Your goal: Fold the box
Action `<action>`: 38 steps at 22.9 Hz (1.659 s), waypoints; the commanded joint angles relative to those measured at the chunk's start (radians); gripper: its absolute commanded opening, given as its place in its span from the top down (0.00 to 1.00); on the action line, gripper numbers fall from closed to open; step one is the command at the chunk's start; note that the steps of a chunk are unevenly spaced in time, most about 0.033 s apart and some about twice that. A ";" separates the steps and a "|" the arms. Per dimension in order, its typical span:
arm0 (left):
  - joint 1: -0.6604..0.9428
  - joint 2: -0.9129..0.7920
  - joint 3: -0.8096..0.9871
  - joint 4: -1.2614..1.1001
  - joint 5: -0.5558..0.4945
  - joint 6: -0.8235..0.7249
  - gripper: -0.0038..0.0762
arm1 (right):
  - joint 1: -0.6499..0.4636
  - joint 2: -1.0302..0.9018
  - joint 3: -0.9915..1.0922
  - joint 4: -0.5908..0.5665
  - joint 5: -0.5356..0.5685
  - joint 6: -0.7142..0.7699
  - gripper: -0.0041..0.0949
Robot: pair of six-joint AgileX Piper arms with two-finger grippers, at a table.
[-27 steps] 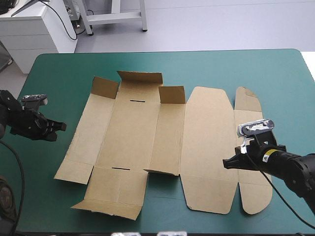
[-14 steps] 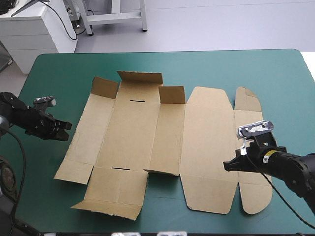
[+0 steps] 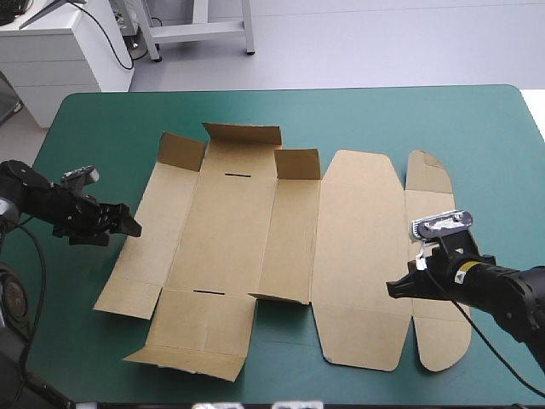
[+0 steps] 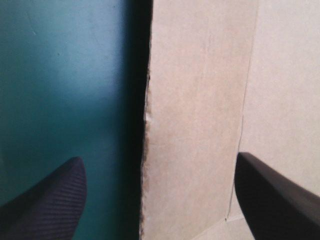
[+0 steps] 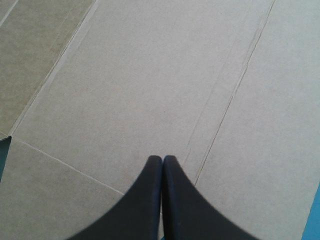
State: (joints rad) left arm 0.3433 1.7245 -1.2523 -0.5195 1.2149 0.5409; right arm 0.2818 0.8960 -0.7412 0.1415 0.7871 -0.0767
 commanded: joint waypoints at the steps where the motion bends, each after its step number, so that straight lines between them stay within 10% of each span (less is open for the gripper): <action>1: -0.002 0.007 -0.031 -0.131 0.010 -0.021 0.20 | -0.008 -0.010 -0.023 -0.001 -0.040 -0.012 0.98; 24: -0.222 0.112 -0.031 -0.166 0.084 -0.147 0.23 | -0.008 -0.009 -0.023 -0.007 -0.064 -0.009 0.98; 34: -0.221 0.026 -0.031 -0.154 0.084 -0.155 0.91 | -0.008 -0.007 -0.023 -0.015 -0.060 -0.009 0.98; 38: -0.221 -0.013 -0.031 -0.122 0.084 -0.151 0.96 | -0.008 -0.007 -0.023 -0.015 -0.058 -0.009 0.98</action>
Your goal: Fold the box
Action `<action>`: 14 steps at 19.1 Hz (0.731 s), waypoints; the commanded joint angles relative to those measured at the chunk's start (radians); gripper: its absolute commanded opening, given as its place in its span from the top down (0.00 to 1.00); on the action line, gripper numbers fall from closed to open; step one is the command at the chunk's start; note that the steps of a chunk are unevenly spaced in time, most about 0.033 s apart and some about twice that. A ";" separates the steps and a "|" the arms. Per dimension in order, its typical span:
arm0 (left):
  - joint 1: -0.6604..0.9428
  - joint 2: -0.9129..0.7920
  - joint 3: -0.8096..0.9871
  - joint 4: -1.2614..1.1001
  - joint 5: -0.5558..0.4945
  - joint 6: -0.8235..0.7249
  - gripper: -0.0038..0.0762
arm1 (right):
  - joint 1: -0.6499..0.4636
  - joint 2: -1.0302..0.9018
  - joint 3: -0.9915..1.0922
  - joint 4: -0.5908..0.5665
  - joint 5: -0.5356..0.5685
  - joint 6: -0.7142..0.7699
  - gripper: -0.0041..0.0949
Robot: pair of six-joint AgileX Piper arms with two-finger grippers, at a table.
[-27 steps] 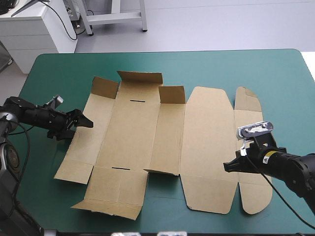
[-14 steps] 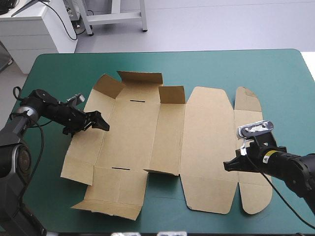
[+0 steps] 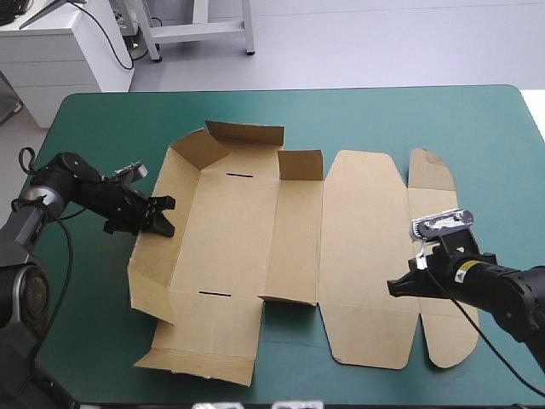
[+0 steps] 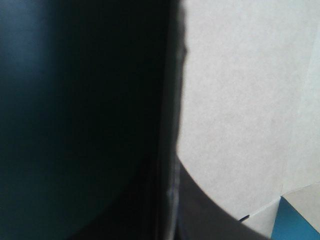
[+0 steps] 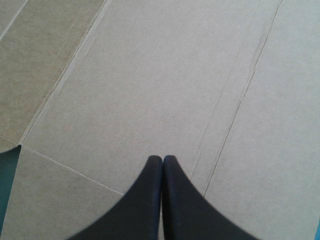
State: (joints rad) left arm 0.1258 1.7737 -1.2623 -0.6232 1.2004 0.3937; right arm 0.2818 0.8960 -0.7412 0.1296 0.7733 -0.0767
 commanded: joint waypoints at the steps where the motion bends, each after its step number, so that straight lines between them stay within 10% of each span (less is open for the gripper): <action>1: -0.004 -0.070 -0.021 -0.011 0.099 -0.004 0.96 | -0.008 -0.007 -0.023 -0.003 -0.045 -0.009 0.98; 7: -0.044 -0.147 -0.058 0.130 0.099 0.099 0.96 | -0.008 -0.007 -0.023 -0.003 -0.045 -0.009 0.98; 14: -0.466 -0.141 -0.351 0.746 0.091 0.104 0.96 | -0.008 -0.007 -0.023 -0.003 -0.035 -0.009 0.98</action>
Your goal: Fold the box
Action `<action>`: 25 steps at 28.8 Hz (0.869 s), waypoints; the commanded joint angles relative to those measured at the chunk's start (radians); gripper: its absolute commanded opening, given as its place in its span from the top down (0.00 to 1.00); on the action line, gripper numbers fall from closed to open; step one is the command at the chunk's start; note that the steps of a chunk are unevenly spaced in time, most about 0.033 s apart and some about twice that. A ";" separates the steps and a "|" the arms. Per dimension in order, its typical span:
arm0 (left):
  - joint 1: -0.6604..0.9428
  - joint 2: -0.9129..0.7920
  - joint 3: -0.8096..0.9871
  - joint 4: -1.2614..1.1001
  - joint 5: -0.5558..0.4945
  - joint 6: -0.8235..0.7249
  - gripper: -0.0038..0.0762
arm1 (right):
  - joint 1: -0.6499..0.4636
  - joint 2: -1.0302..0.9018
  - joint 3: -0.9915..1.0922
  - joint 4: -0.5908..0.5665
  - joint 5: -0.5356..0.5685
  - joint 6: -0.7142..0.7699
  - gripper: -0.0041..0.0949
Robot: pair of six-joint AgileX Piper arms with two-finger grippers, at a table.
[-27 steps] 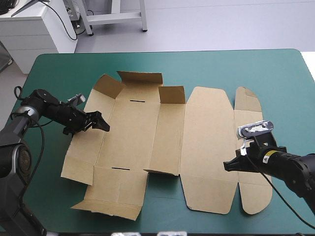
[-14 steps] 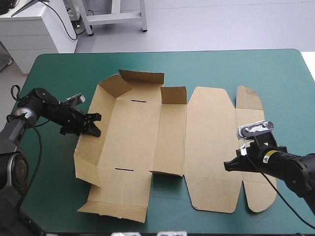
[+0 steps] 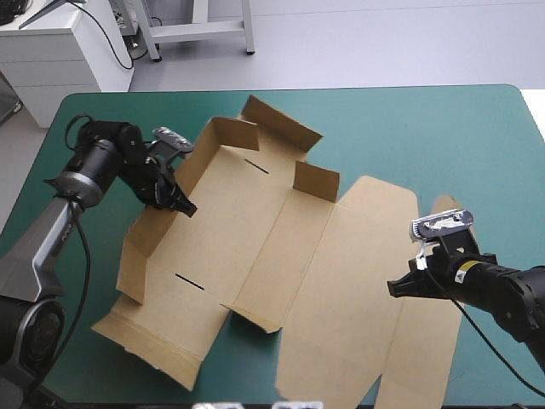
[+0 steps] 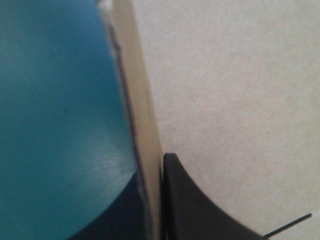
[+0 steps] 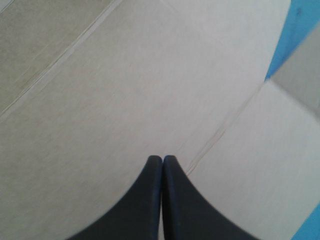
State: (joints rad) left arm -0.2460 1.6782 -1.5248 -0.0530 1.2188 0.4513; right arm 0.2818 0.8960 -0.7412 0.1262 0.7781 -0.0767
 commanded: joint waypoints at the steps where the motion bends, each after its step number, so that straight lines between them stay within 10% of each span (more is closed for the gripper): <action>1: -0.130 -0.045 -0.115 0.239 0.072 0.069 0.96 | -0.008 -0.007 -0.023 0.001 -0.038 -0.009 0.98; 13: -0.388 -0.011 -0.185 0.629 -0.244 0.226 0.96 | -0.008 -0.007 -0.023 0.008 -0.003 -0.001 0.98; 25: -0.548 -0.033 -0.101 0.874 -0.273 -0.014 0.96 | -0.008 -0.007 -0.023 0.010 0.000 -0.001 0.98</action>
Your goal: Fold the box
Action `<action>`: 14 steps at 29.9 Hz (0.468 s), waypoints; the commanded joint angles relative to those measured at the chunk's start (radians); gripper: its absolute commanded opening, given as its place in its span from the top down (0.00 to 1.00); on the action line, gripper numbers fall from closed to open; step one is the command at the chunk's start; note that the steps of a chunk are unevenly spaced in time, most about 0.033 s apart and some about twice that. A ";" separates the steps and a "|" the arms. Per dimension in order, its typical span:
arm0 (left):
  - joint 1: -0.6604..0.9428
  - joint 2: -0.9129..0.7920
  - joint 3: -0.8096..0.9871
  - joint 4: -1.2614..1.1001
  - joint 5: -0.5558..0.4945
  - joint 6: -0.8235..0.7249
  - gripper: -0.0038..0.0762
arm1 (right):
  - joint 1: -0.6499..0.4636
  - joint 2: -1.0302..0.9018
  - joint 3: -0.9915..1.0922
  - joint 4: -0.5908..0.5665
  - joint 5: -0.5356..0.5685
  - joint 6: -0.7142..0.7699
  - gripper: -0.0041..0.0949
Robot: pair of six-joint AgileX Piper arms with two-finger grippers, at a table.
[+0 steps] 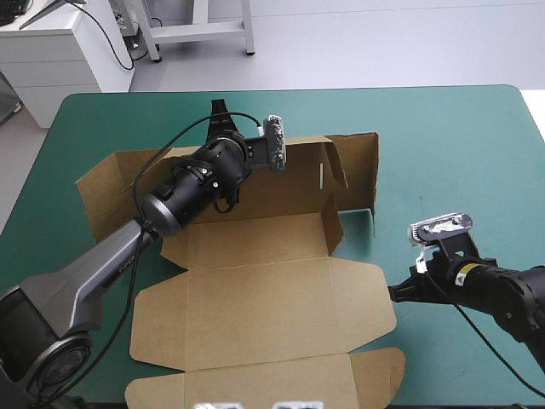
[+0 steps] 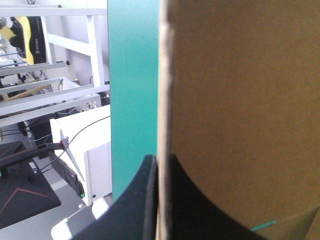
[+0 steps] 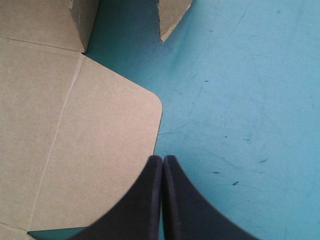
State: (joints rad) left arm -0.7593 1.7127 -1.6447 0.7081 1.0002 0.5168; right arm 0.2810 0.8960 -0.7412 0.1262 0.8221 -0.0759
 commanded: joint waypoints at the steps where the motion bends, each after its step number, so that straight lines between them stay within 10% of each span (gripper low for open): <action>1: -0.045 -0.077 0.051 0.138 -0.069 -0.109 0.96 | -0.007 -0.007 -0.023 0.010 -0.044 0.000 0.98; 14: -0.247 -0.177 0.374 0.684 -0.057 -0.585 0.96 | -0.007 -0.007 -0.023 0.008 -0.049 0.036 0.98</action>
State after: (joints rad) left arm -0.9832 1.5914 -1.2758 1.2812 0.9133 0.0097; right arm 0.2810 0.8960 -0.7412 0.1293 0.8234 -0.0443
